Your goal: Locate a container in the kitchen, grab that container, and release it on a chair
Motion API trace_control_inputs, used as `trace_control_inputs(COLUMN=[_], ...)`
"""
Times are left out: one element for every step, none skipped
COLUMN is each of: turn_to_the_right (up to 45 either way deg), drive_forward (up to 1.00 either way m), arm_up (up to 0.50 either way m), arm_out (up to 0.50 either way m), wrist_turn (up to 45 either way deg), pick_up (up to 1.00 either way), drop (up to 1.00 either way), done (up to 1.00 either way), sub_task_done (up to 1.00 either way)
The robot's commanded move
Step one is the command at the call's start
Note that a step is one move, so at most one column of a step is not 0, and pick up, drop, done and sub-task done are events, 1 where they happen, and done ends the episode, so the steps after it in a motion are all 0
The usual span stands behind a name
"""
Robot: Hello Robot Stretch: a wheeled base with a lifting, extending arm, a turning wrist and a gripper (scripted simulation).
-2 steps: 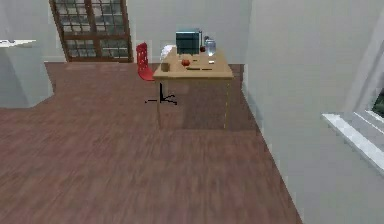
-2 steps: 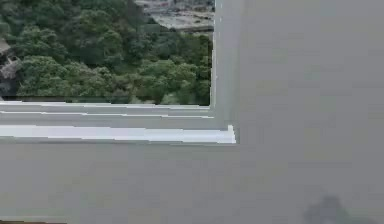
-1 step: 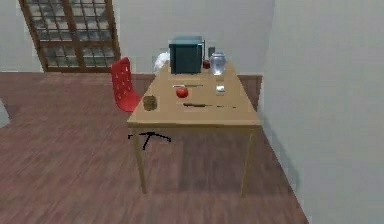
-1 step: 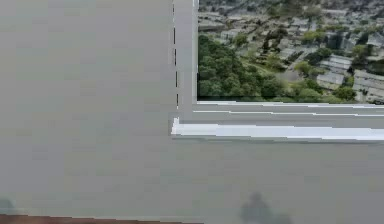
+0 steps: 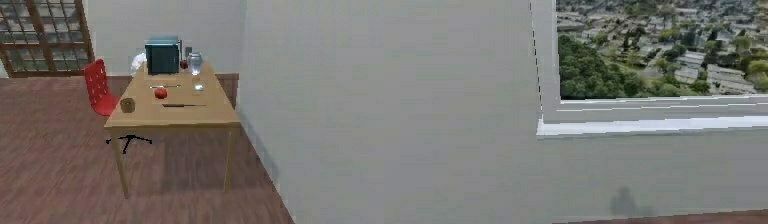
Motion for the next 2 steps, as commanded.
trace_control_inputs(turn_to_the_right=[0.0, -45.0], drive_forward=[0.65, 0.00], arm_up=[0.00, 0.00], arm_out=[0.00, 0.00], wrist_turn=[0.0, 0.0], pick_up=[0.00, 0.00], drop=[0.00, 0.00], done=[0.00, 0.00], sub_task_done=[0.00, 0.00])
